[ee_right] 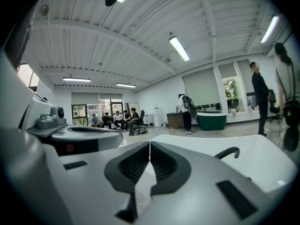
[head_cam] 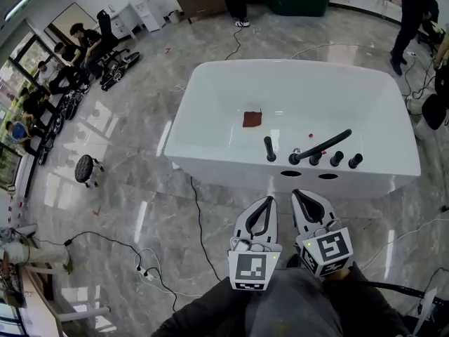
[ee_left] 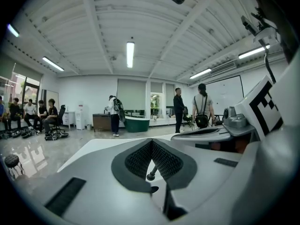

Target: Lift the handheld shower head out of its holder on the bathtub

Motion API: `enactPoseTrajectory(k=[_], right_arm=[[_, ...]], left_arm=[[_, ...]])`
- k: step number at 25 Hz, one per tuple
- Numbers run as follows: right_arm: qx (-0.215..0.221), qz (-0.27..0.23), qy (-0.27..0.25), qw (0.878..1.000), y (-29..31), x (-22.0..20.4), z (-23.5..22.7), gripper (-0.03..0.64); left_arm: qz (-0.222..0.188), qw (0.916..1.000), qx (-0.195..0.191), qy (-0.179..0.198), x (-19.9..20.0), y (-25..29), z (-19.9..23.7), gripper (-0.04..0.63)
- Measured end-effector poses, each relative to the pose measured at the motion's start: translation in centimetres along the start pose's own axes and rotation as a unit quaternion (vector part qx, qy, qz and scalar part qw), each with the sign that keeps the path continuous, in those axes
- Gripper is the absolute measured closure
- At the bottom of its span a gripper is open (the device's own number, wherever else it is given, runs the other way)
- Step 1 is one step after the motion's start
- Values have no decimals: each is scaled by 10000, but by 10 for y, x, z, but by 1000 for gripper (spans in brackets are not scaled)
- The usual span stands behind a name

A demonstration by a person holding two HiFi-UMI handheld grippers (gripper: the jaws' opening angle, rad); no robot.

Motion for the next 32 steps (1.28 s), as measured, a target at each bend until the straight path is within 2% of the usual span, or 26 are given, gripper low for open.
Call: enactPoseTrajectory(k=[6, 17, 23, 32], right_arm=[[-269, 88, -6, 9996, 42, 6, -3, 612], [-1136, 116, -55, 9934, 102, 17, -13, 612], [-1240, 196, -16, 9921, 112, 19, -21, 612], [-1098, 245, 101, 9936, 134, 13, -41, 613]], left_arm=[[51, 9997, -203, -97, 3, 27, 39, 592], [203, 9970, -718, -222, -3, 57, 106, 592], [375, 9957, -785, -322, -5, 71, 115, 592], [532, 9964, -625, -232, -4, 98, 120, 592]])
Point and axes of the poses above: the fingertips, and each gripper's own axes: y forward along the fingers, z to its left, x out of its top, the point moved 4 cm from there along -y, backward along the fingers, and after that the axes turned 7 degrees about -y, right-handed, at the moved point
